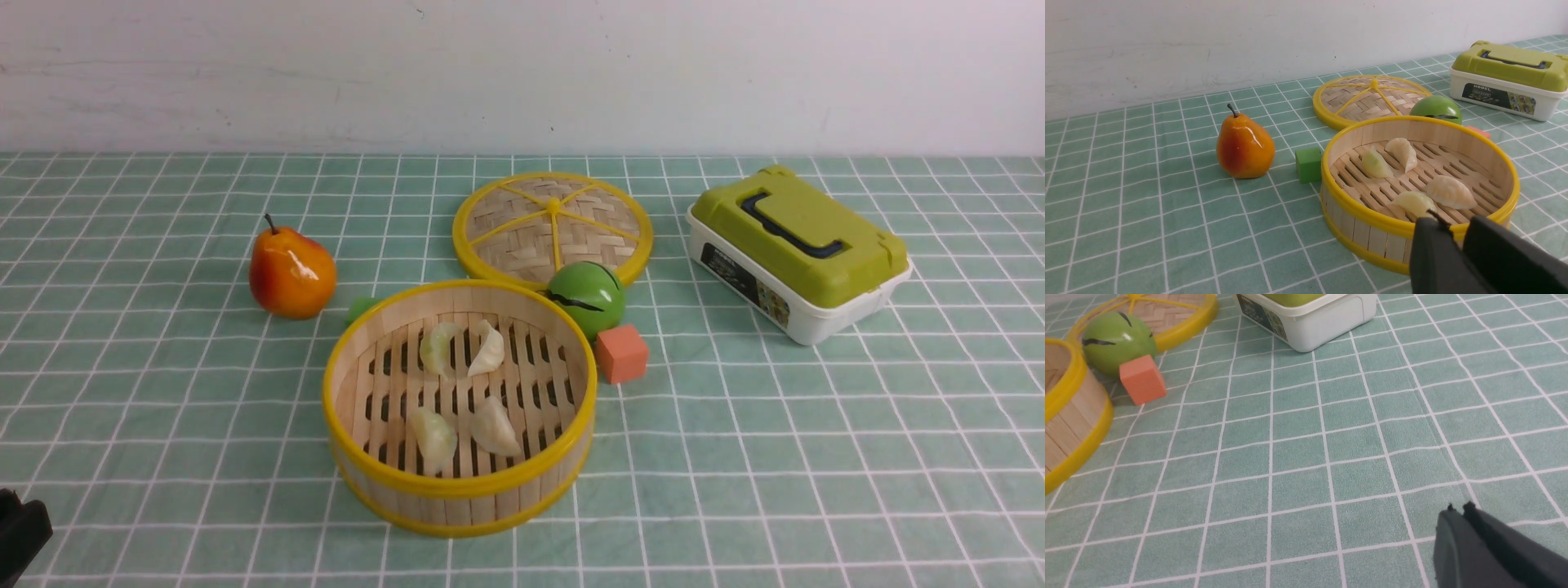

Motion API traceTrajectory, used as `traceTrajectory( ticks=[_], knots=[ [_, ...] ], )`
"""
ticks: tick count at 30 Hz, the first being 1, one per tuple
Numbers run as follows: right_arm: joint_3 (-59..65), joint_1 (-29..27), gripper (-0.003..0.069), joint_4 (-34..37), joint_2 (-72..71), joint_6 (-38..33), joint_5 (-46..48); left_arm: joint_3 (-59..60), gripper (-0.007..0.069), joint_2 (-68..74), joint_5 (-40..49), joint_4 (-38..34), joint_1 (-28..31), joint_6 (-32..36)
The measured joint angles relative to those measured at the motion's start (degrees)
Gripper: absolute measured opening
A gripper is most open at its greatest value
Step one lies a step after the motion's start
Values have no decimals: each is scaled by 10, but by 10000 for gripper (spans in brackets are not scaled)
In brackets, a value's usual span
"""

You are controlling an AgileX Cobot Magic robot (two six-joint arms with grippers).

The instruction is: Put the dumplings into the steamer on the table with the blue tablecloth.

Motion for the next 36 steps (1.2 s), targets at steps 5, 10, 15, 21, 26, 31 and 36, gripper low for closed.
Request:
traceTrajectory(
  ticks=[5, 10, 15, 21, 26, 31, 36],
  knots=[
    [0, 0, 13, 0, 0, 0, 0, 0, 118, 0, 0, 0, 0, 0],
    [0, 0, 21, 0, 0, 1, 0, 0, 122, 0, 0, 0, 1, 0],
    [0, 0, 27, 0, 0, 1, 0, 4, 126, -3, -3, -3, 62, -1],
    [0, 0, 34, 0, 0, 1, 0, 65, 111, -42, -138, -80, 196, -30],
    [0, 0, 41, 0, 0, 1, 0, 150, 36, -85, -241, -119, 259, -30],
    [0, 0, 50, 0, 0, 1, 0, 165, -14, -90, -105, -135, 278, -30],
    [0, 0, 58, 0, 0, 1, 0, 169, -14, -90, 14, -178, 278, -16]
  ],
)
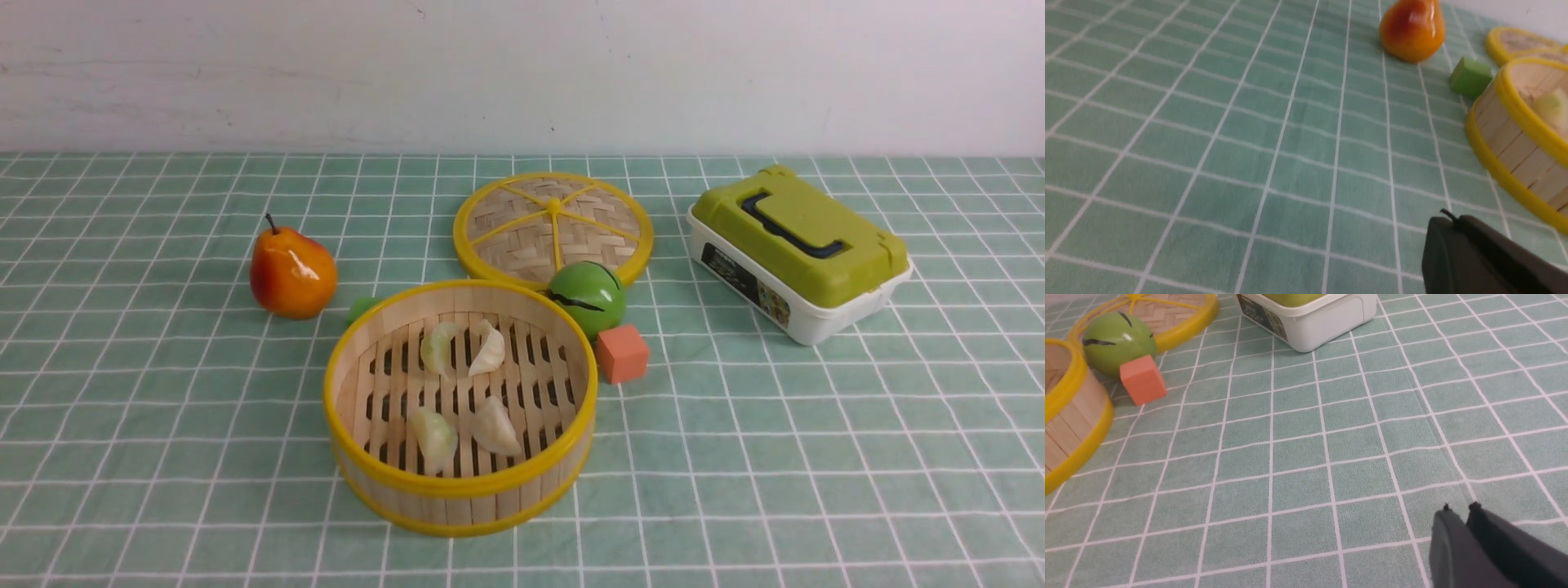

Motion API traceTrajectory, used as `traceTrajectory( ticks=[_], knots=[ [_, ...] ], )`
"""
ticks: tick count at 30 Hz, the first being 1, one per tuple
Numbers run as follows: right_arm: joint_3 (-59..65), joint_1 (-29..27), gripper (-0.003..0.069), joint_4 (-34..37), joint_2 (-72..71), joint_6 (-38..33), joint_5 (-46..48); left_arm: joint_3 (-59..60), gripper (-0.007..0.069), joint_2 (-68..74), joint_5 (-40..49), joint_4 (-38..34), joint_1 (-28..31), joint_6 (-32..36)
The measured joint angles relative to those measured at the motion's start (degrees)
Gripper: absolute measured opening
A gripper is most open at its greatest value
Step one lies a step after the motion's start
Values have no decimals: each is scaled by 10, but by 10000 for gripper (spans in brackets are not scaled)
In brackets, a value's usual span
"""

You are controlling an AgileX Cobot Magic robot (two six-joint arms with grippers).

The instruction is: Put the dumplings into the steamer on the table with the blue tablecloth.

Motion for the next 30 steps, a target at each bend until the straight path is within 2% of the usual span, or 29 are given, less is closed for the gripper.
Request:
traceTrajectory(
  ticks=[8, 30],
  knots=[
    [0, 0, 66, 0, 0, -1, 0, 0, -14, 0, 5, -37, 0, 57],
    [0, 0, 97, 0, 0, -1, 0, 0, -14, 0, 8, -40, 0, 59]
  ],
)
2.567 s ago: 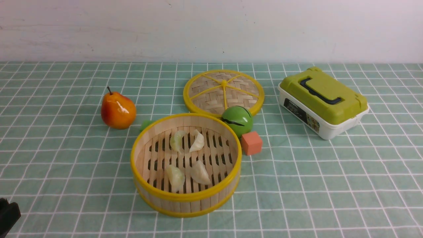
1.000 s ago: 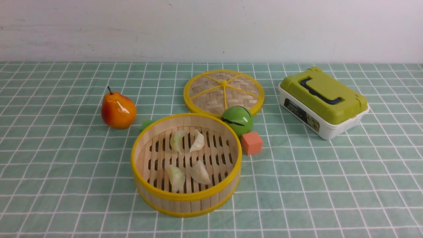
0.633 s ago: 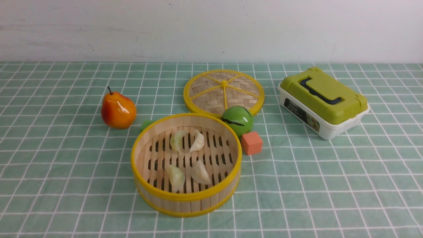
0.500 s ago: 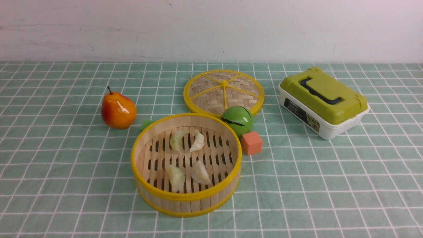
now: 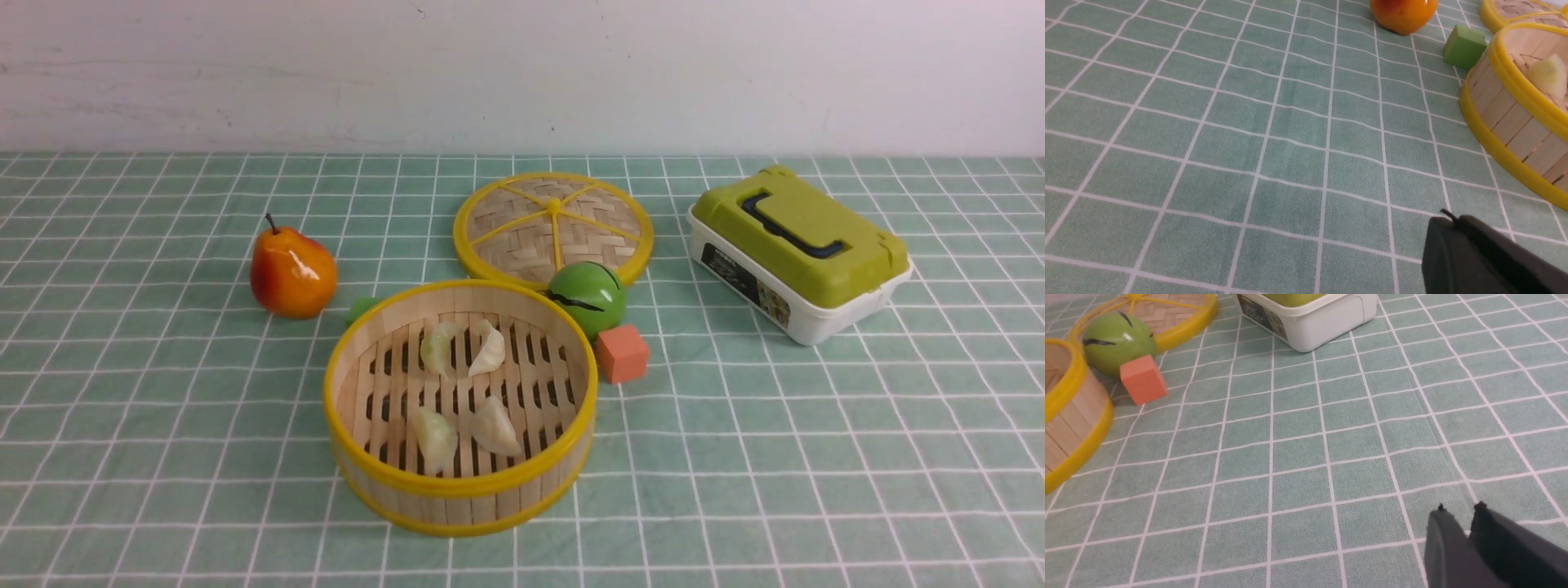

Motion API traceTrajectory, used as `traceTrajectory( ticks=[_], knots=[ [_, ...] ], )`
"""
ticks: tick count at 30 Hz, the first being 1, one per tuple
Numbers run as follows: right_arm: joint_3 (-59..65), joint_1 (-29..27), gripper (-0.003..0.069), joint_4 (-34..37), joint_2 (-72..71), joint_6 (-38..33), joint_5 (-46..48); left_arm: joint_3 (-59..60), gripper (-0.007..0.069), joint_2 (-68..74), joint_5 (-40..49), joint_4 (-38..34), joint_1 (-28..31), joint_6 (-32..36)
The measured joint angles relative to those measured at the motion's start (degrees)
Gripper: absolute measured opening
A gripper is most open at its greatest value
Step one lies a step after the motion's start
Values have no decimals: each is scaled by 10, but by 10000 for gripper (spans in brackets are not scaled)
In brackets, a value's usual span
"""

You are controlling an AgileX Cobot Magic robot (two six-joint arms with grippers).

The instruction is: Put the dumplings into the steamer on the table with the blue tablecloth.

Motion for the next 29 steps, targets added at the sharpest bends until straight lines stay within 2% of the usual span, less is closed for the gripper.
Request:
traceTrajectory(
  ticks=[29],
  knots=[
    [0, 0, 136, 1, 0, 0, 0, 0, -4, 0, 0, 0, 0, 1]
  ],
)
